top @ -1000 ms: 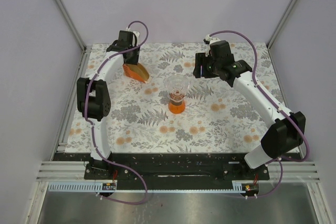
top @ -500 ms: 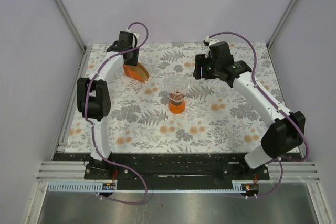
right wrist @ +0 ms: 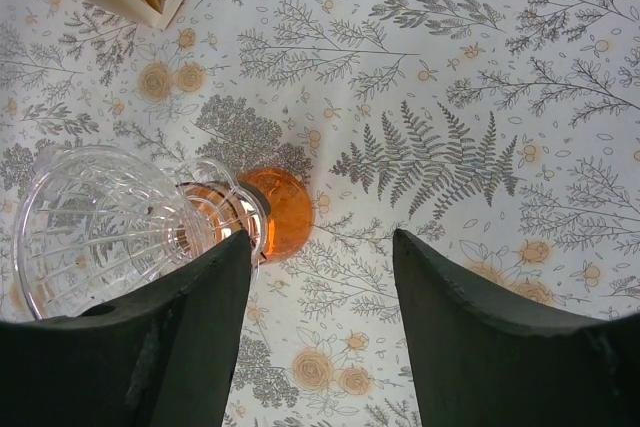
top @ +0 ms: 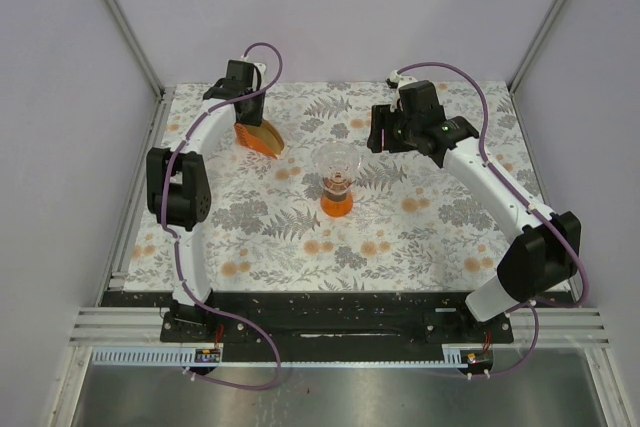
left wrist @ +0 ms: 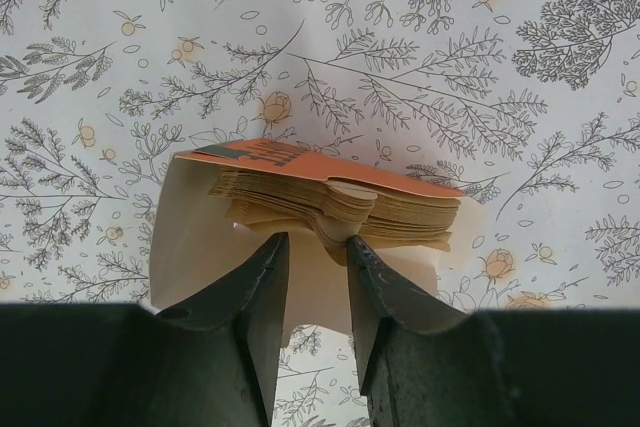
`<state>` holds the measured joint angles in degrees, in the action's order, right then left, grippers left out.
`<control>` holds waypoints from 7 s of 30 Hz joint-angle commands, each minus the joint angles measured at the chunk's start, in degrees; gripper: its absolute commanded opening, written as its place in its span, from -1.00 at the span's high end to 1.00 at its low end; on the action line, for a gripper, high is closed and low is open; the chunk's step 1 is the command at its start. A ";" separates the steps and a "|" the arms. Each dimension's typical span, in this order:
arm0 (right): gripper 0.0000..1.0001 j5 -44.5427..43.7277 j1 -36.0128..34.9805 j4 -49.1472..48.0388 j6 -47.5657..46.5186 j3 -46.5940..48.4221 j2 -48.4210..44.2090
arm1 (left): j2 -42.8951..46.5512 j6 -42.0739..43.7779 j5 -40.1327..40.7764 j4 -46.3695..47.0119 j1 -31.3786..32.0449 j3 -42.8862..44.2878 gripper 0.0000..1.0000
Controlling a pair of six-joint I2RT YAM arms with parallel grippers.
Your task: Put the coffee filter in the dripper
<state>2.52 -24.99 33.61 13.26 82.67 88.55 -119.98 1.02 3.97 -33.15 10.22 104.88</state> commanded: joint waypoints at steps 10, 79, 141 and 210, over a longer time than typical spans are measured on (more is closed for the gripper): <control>-0.33 0.11 0.38 -2.32 -0.43 0.12 -0.84 | -1.13 -3.21 -3.70 -0.78 -0.99 4.19 0.60; -0.04 7.32 -10.07 -18.05 0.46 14.88 7.51 | 20.84 -4.53 -17.06 -3.85 -3.63 -3.89 1.00; 0.21 -13.42 -27.04 -15.32 -6.75 32.72 27.64 | 39.04 -5.50 -30.42 -6.93 -3.54 -14.44 1.00; 1.00 -12.63 -18.25 56.66 -1.92 57.95 27.81 | 38.25 -18.59 -23.48 -7.46 17.29 -12.24 -0.72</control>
<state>-12.05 -43.83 76.66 10.52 140.86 115.66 -80.55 -12.82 -21.08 -44.60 26.26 93.95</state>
